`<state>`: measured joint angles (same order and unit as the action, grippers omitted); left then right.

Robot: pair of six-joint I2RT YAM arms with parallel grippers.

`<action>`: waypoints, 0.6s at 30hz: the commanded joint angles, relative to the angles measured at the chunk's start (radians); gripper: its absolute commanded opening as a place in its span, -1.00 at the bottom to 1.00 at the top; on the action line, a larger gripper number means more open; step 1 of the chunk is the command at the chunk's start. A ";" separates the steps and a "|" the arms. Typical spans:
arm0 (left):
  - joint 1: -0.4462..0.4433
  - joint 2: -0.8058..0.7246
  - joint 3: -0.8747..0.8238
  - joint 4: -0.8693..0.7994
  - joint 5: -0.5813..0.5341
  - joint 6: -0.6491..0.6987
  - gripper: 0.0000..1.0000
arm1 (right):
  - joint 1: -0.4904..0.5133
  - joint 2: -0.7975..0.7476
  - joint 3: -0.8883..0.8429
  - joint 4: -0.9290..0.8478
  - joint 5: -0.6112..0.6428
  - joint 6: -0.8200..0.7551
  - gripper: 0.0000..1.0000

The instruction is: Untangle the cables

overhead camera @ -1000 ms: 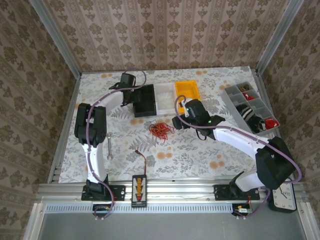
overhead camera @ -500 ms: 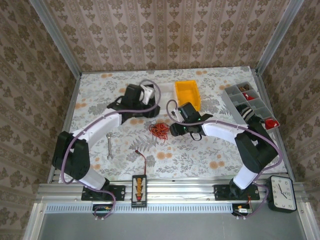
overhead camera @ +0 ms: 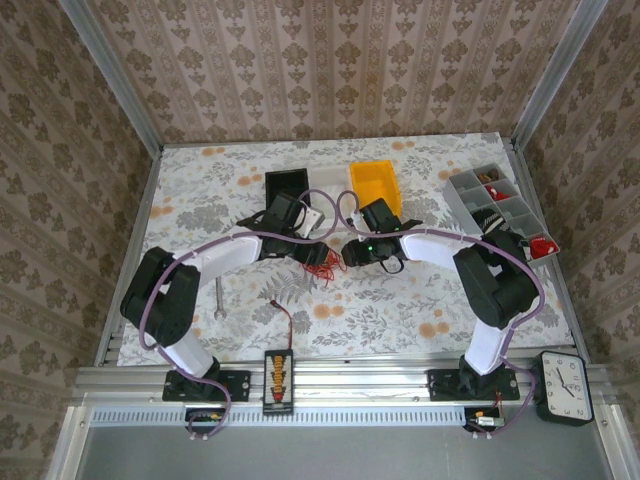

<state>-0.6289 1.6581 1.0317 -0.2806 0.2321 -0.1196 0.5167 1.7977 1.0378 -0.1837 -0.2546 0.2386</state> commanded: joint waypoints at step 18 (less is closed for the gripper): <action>-0.008 0.015 -0.004 -0.030 -0.036 -0.042 0.28 | 0.014 -0.014 0.019 -0.043 -0.095 -0.049 -0.23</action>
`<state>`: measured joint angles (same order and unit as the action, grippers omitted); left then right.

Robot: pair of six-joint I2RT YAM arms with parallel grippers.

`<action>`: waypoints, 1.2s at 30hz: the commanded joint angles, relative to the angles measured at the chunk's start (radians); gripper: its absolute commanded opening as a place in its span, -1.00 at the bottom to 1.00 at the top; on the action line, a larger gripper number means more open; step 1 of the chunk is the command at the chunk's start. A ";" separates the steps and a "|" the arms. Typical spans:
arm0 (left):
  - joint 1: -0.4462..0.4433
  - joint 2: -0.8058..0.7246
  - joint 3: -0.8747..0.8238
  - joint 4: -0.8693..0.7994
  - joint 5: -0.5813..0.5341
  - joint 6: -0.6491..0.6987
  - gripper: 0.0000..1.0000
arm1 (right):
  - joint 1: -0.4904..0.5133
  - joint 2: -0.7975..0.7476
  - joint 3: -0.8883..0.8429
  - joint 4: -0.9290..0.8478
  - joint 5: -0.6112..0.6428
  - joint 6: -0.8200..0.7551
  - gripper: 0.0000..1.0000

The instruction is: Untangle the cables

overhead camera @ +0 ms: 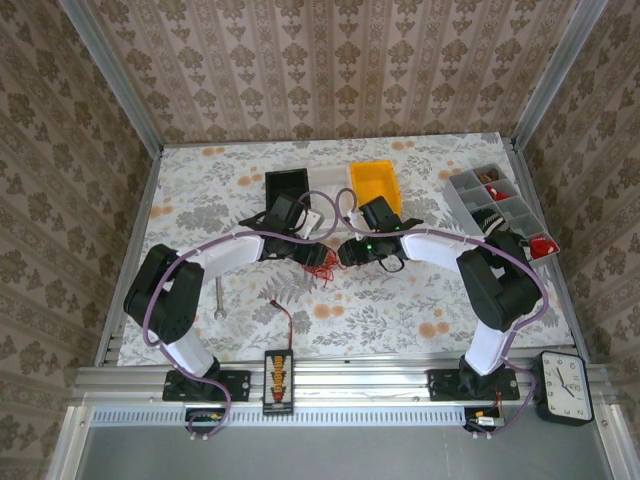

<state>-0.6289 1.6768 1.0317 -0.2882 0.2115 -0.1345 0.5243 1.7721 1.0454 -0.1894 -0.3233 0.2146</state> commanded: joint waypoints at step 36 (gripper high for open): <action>-0.006 0.199 -0.028 -0.043 -0.248 -0.188 -1.00 | -0.192 -0.205 -0.124 -0.122 0.469 0.229 -1.00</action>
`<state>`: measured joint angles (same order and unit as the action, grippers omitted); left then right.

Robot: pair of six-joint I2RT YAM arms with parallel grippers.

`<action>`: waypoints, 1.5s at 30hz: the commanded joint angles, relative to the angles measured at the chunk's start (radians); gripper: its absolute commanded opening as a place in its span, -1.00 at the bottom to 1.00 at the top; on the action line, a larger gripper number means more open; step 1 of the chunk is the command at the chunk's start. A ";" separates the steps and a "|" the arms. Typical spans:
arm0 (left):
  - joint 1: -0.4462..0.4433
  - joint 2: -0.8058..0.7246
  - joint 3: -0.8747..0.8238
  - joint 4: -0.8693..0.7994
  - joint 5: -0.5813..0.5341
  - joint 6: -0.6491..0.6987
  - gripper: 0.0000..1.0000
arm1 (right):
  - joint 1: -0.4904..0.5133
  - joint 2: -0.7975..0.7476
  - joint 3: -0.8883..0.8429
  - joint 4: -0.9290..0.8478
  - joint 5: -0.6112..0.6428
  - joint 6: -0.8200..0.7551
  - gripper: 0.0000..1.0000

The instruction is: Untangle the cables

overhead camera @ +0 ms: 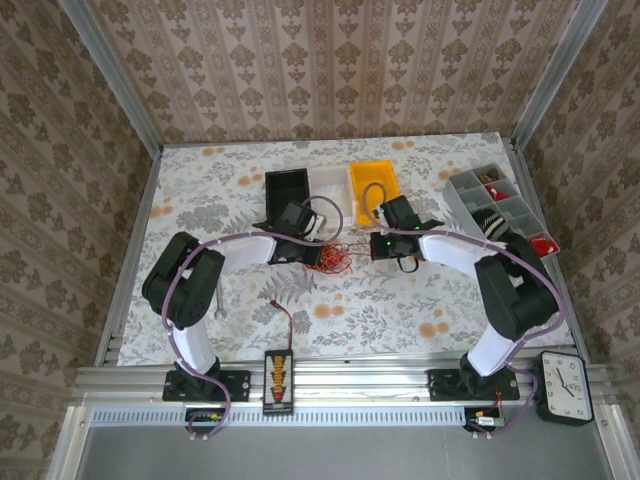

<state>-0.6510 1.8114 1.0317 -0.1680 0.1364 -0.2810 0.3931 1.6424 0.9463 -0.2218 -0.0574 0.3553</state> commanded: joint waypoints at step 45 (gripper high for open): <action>0.027 -0.109 -0.137 0.117 0.100 0.073 -1.00 | -0.072 0.419 0.790 -0.349 0.568 -0.070 -1.00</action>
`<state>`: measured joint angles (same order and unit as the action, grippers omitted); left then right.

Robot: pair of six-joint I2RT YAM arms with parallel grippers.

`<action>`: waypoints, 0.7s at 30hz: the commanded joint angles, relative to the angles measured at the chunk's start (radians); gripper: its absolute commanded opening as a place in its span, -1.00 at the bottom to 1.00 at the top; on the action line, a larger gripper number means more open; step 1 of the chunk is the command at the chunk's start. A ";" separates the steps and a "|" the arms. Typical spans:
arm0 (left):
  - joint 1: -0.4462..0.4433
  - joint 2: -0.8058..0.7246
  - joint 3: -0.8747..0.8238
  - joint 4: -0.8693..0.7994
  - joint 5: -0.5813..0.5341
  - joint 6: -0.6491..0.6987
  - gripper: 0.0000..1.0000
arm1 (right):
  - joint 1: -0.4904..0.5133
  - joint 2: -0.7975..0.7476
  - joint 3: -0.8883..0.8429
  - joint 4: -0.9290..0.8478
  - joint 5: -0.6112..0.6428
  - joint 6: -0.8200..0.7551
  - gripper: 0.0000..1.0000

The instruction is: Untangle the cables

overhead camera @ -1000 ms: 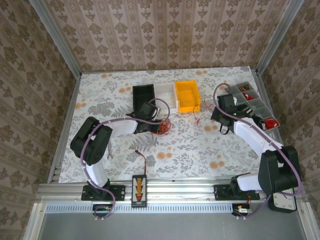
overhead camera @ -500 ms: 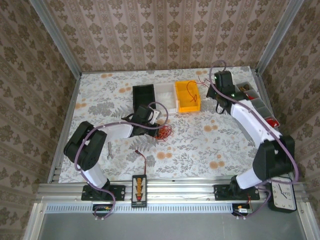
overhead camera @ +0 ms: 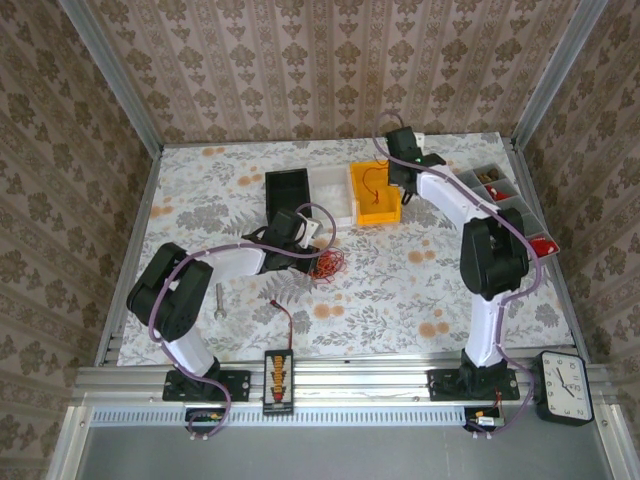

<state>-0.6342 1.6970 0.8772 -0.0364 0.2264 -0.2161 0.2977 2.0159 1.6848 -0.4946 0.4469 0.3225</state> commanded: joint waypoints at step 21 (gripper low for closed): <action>0.015 0.026 0.028 -0.029 0.014 0.007 -1.00 | 0.049 0.134 0.116 -0.125 -0.167 0.050 -0.64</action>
<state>-0.6266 1.7061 0.8814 -0.0368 0.2321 -0.2161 0.3470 2.1620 1.7649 -0.5846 0.3248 0.3447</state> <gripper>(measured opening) 0.048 0.160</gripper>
